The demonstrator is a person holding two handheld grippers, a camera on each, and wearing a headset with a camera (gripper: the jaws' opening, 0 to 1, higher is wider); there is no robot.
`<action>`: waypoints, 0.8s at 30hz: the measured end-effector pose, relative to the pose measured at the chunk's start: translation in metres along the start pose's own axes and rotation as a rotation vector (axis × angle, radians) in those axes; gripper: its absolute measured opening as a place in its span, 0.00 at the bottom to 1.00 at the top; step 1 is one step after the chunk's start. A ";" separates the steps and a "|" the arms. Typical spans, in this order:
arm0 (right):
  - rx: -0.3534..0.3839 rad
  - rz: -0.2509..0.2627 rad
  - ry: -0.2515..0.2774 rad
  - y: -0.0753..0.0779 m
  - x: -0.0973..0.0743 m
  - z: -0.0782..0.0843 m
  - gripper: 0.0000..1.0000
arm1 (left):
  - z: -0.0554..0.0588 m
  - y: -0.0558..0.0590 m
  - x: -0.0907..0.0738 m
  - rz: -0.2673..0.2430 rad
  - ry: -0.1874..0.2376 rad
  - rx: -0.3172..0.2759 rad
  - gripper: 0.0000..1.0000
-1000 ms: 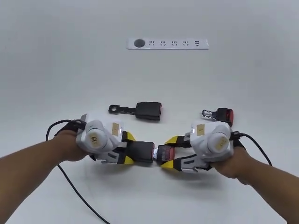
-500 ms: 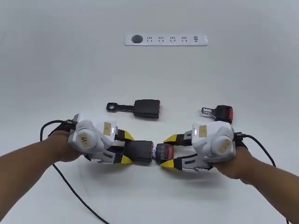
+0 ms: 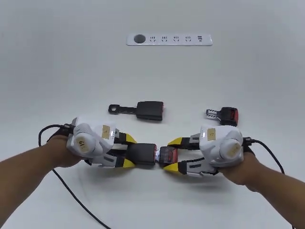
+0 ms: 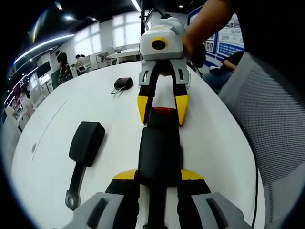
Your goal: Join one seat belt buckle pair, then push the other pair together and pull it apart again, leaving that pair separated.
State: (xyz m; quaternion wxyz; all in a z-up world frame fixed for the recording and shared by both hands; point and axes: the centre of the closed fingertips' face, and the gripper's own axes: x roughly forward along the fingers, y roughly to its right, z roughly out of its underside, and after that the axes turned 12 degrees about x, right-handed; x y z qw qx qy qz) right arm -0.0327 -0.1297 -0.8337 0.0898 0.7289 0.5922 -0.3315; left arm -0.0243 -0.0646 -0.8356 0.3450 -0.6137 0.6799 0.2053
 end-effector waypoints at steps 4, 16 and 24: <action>0.004 0.003 0.005 0.000 0.000 0.000 0.33 | 0.000 0.000 0.000 0.000 0.004 0.000 0.31; 0.014 0.015 0.015 0.001 -0.001 0.000 0.33 | 0.003 0.000 0.001 -0.006 0.018 -0.012 0.31; 0.024 0.026 0.018 0.000 0.000 0.000 0.33 | 0.001 0.000 0.001 -0.010 0.016 -0.007 0.31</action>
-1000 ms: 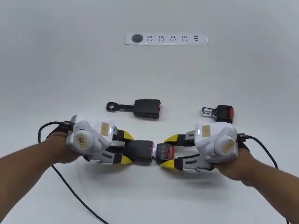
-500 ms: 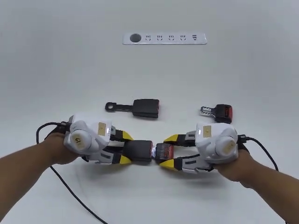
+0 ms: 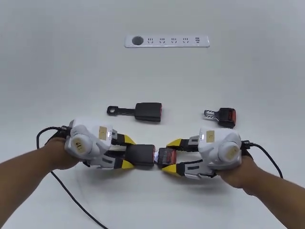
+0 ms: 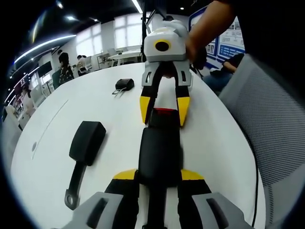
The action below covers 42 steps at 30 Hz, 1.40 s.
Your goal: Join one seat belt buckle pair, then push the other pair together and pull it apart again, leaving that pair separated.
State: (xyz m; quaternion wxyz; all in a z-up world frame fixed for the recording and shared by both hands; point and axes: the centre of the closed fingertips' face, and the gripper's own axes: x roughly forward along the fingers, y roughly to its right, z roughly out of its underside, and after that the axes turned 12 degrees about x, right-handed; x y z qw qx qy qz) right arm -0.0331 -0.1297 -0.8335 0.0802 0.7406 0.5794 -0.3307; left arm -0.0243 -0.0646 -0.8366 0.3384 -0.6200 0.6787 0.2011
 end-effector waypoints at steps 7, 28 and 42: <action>-0.019 0.008 -0.017 -0.001 0.001 0.000 0.35 | 0.000 0.000 0.001 0.008 -0.020 0.008 0.32; 0.026 0.132 0.050 0.011 -0.028 -0.025 0.75 | -0.023 -0.016 -0.031 -0.097 -0.018 -0.147 0.80; 0.041 0.208 0.050 0.062 -0.091 -0.023 0.80 | -0.024 -0.062 -0.053 -0.157 -0.048 -0.089 0.79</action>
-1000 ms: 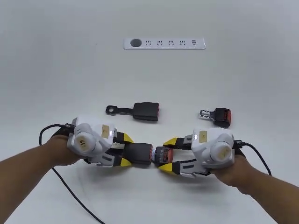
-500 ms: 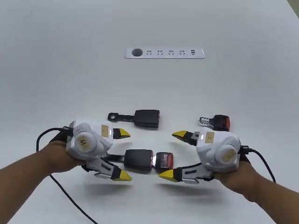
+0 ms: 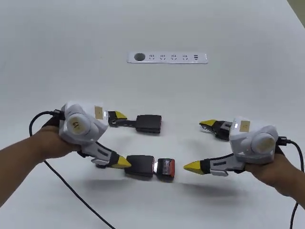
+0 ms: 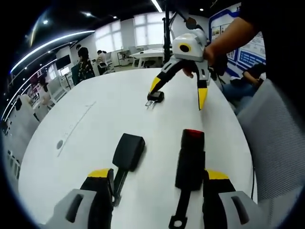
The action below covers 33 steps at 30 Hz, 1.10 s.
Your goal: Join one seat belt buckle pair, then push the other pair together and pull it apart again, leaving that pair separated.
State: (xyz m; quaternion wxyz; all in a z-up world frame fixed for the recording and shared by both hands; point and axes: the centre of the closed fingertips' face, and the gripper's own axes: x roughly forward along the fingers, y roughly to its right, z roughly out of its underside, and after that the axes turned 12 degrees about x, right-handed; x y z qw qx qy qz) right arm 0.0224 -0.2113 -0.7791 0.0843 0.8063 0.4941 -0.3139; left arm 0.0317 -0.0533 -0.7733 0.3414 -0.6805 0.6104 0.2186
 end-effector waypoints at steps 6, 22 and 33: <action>0.035 0.036 -0.023 0.032 -0.016 0.009 0.82 | -0.002 -0.025 0.000 -0.025 0.001 0.009 0.84; 0.080 0.042 -0.119 0.086 -0.030 0.038 0.82 | 0.000 -0.055 0.039 0.005 0.014 0.002 0.88; 0.100 -0.008 -0.164 0.095 -0.022 0.055 0.77 | 0.012 -0.051 0.071 0.057 0.011 -0.025 0.85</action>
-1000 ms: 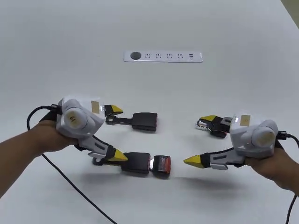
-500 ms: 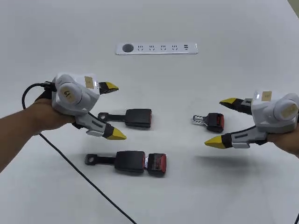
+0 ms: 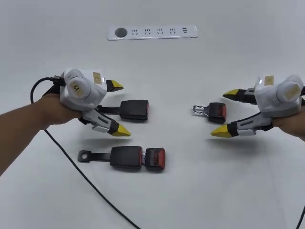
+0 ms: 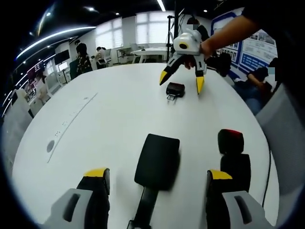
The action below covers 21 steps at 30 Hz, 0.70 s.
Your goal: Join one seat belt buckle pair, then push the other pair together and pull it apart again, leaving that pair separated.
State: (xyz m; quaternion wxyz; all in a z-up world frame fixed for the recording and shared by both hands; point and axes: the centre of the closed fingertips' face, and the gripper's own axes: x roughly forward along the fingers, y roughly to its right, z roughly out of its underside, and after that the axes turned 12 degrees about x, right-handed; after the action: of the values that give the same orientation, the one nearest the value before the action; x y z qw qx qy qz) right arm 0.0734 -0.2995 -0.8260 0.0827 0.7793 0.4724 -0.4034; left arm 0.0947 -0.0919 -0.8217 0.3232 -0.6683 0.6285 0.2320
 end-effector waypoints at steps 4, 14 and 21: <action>-0.007 -0.008 -0.019 0.002 0.003 0.004 0.73 | 0.003 -0.002 0.005 0.016 -0.005 0.000 0.84; -0.083 -0.018 -0.040 0.007 0.005 0.004 0.63 | 0.004 -0.001 0.012 0.047 0.003 0.053 0.66; -0.125 -0.021 -0.065 0.006 0.004 0.006 0.53 | 0.001 0.000 0.016 0.058 0.037 0.047 0.58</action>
State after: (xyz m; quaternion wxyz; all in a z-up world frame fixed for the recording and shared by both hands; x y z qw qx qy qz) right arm 0.0762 -0.3032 -0.8344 0.1420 0.7541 0.5020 -0.3989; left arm 0.0960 -0.1022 -0.8343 0.3202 -0.6462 0.6588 0.2144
